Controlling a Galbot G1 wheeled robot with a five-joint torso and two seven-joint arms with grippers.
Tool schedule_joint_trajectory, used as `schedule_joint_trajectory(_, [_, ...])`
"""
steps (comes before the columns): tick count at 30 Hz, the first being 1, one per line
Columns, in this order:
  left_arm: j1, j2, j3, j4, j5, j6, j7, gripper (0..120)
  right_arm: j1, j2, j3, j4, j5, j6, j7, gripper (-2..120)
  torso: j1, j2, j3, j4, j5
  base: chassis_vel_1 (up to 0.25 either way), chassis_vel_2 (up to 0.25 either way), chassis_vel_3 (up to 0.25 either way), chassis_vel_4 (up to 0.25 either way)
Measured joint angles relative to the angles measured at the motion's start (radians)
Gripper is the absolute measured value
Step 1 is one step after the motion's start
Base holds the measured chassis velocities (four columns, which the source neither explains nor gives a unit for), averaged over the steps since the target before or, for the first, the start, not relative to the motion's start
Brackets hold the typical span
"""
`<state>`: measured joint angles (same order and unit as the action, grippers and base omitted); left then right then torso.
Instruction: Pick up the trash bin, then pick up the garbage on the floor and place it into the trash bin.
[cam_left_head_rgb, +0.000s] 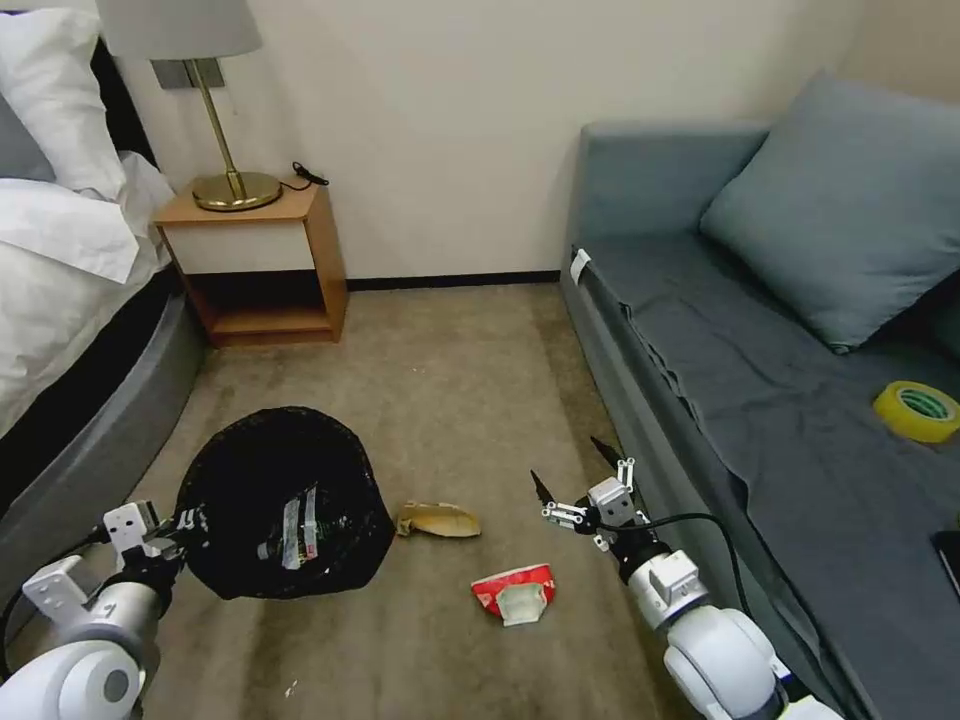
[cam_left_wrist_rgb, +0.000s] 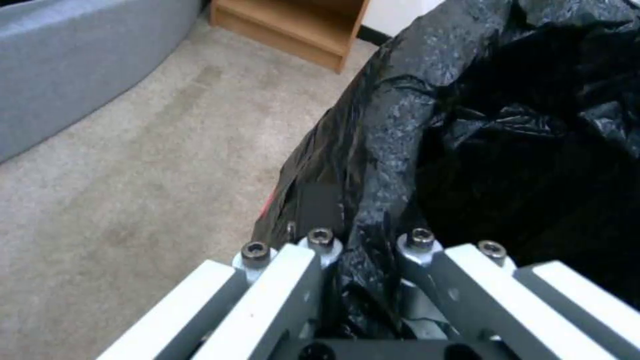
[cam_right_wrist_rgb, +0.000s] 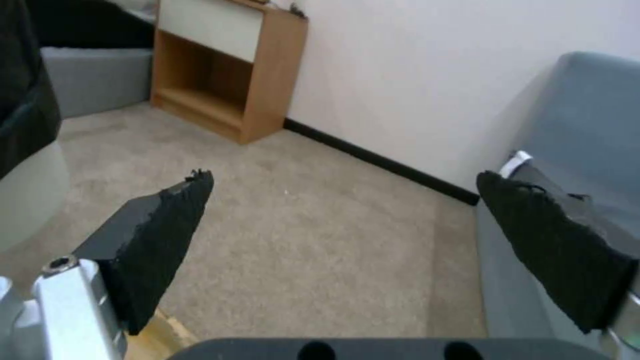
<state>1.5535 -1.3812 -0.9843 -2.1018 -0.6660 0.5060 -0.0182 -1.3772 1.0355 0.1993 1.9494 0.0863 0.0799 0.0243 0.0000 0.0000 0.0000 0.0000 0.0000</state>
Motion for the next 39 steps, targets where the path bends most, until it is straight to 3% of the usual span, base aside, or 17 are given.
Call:
schedule_joint_trajectory(5, [-0.003,-0.003,0.002,0.003,0.001,0.0,0.004,4,0.038,-0.045,-0.031,-0.053,0.026,0.003,-0.049,100,0.0,0.0,0.0,-0.0002,0.0002,-0.021,0.012,0.021,-0.03])
schedule_joint_trajectory(8, [-0.003,-0.007,0.011,0.005,0.01,-0.006,0.016,4,0.123,-0.119,-0.108,-0.106,0.067,-0.068,-0.114,100,0.0,0.0,0.0,-0.0004,0.0,0.0,0.0,0.0,0.0])
schedule_joint_trajectory(10, [-0.002,-0.007,0.013,0.005,0.011,-0.007,0.018,4,0.138,-0.128,-0.122,-0.113,0.072,-0.076,-0.119,100,0.0,0.0,0.0,-0.0002,0.0,0.0,0.0,0.0,0.0])
schedule_joint_trajectory(12, [0.002,-0.009,0.021,0.007,0.022,-0.017,0.03,4,0.274,-0.184,-0.26,-0.177,0.16,-0.142,-0.156,100,0.0,0.0,0.0,0.0001,-0.0004,0.0,0.0,0.0,0.0])
schedule_joint_trajectory(14, [0.002,-0.009,0.022,0.007,0.023,-0.017,0.032,4,0.294,-0.19,-0.283,-0.187,0.177,-0.152,-0.163,100,0.0,0.0,0.0,-0.0001,-0.0001,0.0,0.0,0.0,0.0])
schedule_joint_trajectory(16, [0.005,-0.008,0.023,0.012,0.027,-0.024,0.039,4,0.413,-0.209,-0.407,-0.249,0.266,-0.196,-0.192,100,0.0,0.0,0.0,0.0002,0.0002,0.0,0.0,0.0,0.0])
schedule_joint_trajectory(19, [0.006,-0.006,0.022,0.015,0.027,-0.029,0.044,4,0.48,-0.214,-0.476,-0.284,0.318,-0.229,-0.213,100,0.0,0.0,0.0,0.0002,-0.0004,0.0,0.0,0.0,0.0])
schedule_joint_trajectory(21, [0.009,0.0,0.016,0.02,0.023,-0.035,0.052,4,0.617,-0.213,-0.593,-0.336,0.396,-0.302,-0.258,100,0.0,0.0,0.0,0.0,0.0007,0.0,0.0,0.0,0.0])
schedule_joint_trajectory(22, [0.01,0.005,0.009,0.025,0.018,-0.042,0.057,4,0.718,-0.21,-0.673,-0.367,0.427,-0.359,-0.303,100,0.0,0.0,0.0,0.0005,-0.0012,0.0,0.0,0.0,0.0])
schedule_joint_trajectory(23, [0.01,0.005,0.009,0.025,0.018,-0.042,0.057,4,0.718,-0.21,-0.673,-0.367,0.427,-0.359,-0.303,100,0.0,0.0,0.0,0.0005,-0.0012,0.0,0.0,0.0,0.0])
schedule_joint_trajectory(25, [0.012,0.011,-0.001,0.037,0.011,-0.05,0.063,4,0.814,-0.199,-0.777,-0.407,0.425,-0.428,-0.406,100,0.0,0.0,0.0,0.0002,0.0007,0.0,0.0,0.0,0.0])
schedule_joint_trajectory(27, [0.013,0.014,-0.009,0.047,0.006,-0.059,0.067,4,0.869,-0.189,-0.839,-0.44,0.419,-0.472,-0.469,100,0.0,0.0,0.0,0.0003,-0.0009,0.0,0.0,0.0,0.0])
schedule_joint_trajectory(39, [0.019,0.024,-0.033,0.077,-0.015,-0.085,0.084,4,0.981,-0.158,-1.041,-0.555,0.417,-0.498,-0.593,100,0.0,0.0,0.0,0.0,0.0001,0.0,0.0,0.0,0.0])
